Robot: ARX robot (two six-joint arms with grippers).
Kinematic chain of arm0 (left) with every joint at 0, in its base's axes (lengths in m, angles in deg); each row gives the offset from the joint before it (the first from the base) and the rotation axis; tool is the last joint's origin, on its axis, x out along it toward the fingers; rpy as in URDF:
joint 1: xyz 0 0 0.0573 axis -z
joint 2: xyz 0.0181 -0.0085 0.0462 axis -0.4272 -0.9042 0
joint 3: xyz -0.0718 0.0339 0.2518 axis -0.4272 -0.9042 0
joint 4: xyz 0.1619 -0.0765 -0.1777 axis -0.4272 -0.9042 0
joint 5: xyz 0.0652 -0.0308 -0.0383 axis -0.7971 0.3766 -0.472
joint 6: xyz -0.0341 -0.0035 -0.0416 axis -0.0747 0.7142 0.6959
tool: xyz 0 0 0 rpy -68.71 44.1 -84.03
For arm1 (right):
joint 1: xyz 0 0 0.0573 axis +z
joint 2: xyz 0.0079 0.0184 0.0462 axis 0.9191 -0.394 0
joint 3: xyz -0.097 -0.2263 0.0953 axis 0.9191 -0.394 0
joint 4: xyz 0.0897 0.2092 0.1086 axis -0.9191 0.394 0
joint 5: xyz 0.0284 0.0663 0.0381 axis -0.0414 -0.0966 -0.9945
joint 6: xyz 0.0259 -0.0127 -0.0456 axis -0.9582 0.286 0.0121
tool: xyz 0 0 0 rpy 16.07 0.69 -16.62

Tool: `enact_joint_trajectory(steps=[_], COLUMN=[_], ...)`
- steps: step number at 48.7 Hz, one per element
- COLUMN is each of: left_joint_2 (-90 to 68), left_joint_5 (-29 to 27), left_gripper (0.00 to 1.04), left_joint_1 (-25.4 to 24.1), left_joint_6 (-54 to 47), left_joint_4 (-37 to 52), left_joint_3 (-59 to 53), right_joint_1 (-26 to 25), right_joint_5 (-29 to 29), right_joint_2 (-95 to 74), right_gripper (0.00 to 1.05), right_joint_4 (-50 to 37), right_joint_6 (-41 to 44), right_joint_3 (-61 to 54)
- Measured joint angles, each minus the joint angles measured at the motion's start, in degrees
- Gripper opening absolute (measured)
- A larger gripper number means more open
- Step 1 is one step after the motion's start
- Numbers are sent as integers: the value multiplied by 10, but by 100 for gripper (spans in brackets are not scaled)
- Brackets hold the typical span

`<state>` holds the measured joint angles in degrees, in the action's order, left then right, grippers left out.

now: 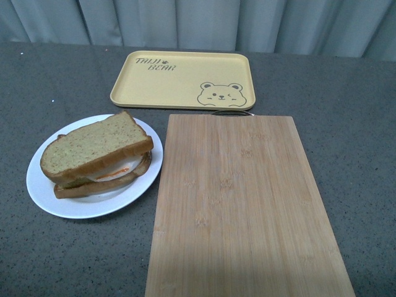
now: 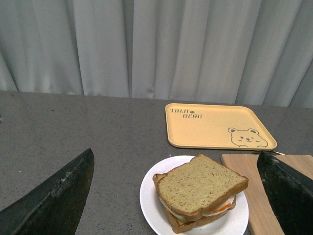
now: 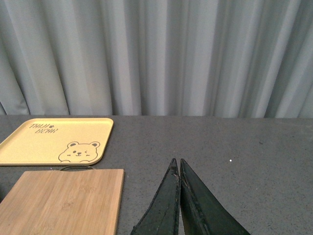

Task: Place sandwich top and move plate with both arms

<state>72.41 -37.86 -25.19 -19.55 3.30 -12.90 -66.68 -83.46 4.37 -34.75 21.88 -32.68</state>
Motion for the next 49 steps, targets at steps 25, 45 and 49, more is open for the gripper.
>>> enact_joint_trajectory(steps=[25,45,49], left_joint_2=[0,0,0], left_joint_5=[0,0,0], left_gripper=[98,98,98], left_joint_1=[0,0,0], left_joint_6=[0,0,0], left_joint_4=[0,0,0], left_joint_3=[0,0,0], right_joint_1=[0,0,0], right_joint_5=[0,0,0], right_joint_2=[110,165,165], right_gripper=[1,30,49], right_joint_4=[123,169,169], right_joint_6=[0,1,1], right_joint_3=[1,0,0])
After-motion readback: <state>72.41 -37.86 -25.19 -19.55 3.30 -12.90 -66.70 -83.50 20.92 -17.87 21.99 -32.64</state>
